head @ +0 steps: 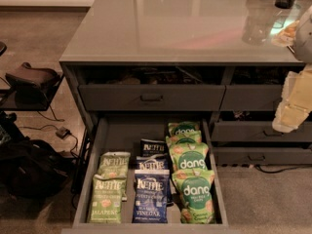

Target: Pick blue chip bag from middle drawer and place on counter

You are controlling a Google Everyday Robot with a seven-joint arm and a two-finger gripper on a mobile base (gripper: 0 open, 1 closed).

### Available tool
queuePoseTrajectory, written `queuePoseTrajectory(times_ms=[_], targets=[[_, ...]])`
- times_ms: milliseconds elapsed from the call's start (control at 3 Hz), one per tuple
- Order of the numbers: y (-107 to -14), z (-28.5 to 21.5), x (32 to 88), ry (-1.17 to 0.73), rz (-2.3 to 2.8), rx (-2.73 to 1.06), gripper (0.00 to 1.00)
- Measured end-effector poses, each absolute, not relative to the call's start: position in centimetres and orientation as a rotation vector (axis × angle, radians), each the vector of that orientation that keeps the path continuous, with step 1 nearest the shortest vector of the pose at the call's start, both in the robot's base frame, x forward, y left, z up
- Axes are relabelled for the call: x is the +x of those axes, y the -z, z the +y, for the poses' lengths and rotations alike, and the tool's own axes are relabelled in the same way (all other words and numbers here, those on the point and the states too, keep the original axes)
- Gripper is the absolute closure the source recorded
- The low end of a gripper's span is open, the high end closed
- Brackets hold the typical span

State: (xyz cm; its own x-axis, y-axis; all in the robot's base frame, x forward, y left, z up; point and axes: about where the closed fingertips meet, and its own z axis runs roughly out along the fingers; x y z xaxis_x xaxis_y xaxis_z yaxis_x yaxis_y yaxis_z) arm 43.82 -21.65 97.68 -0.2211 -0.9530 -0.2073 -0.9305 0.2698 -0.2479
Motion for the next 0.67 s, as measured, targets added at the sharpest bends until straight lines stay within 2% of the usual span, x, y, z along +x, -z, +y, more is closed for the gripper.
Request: queuePoseTrajectory(times_ms=[667], targets=[[-95.7, -20.6, 43.2, 0.035, 2.163, -1.816, 0.00]])
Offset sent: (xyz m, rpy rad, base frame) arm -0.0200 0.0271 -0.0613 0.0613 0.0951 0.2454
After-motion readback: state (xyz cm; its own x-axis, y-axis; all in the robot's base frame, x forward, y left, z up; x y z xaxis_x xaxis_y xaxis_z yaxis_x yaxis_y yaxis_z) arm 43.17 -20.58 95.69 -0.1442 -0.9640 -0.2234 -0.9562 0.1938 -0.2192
